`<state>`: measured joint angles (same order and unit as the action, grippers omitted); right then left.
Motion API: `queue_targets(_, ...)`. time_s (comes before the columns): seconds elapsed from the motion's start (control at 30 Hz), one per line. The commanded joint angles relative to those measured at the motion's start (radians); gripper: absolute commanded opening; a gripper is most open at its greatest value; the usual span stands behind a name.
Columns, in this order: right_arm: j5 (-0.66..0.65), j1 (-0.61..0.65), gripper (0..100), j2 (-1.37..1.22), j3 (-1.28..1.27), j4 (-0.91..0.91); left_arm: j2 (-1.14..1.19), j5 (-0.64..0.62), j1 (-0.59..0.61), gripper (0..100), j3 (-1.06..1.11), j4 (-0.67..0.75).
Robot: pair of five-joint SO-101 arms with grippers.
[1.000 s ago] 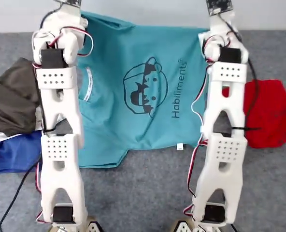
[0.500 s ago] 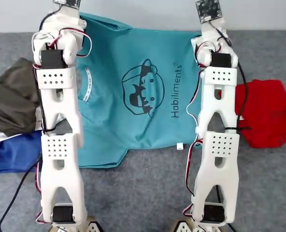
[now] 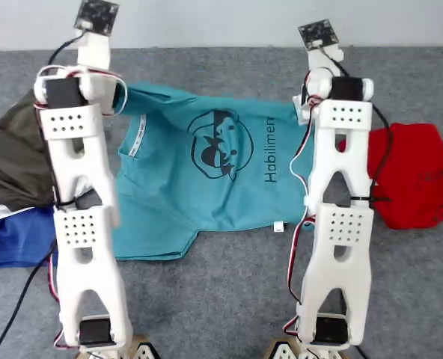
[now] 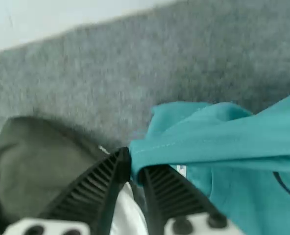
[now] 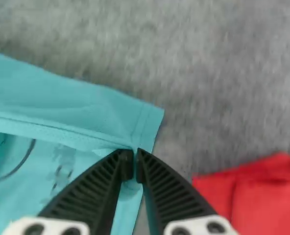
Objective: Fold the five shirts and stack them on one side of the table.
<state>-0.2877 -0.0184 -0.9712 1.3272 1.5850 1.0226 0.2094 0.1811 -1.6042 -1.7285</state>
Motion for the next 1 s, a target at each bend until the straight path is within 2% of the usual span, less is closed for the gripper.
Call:
queue_targets(0.0,0.015,0.012,1.0,0.148,0.046,0.179,-0.101,-0.069,0.055,1,-0.001,-0.032)
queue_targets(0.07,0.012,0.007,1.0,0.193,0.028,0.216,-0.155,-0.08,0.058,1,0.097,-0.032)
queue_targets(0.17,0.017,-0.019,1.0,0.259,-0.054,0.213,-0.275,-0.081,0.037,1,0.361,-0.032)
queue_targets(0.3,0.018,-0.024,1.0,0.337,-0.267,0.213,-0.485,-0.08,0.028,1,0.782,-0.028)
queue_targets(0.43,0.021,-0.027,1.0,0.403,-0.474,0.209,-0.647,-0.071,0.071,1,1.075,-0.023)
queue_targets(0.57,0.021,-0.028,1.0,0.449,-0.6,0.208,-0.746,-0.002,0.1,1,1.253,-0.025)
queue_targets(0.87,0.012,-0.07,1.0,0.493,-0.75,0.205,-0.896,0.009,0.098,1,1.517,-0.026)
queue_targets(0.97,0.002,-0.099,1.0,0.495,-0.775,0.205,-0.93,0.054,0.092,1,1.6,-0.026)
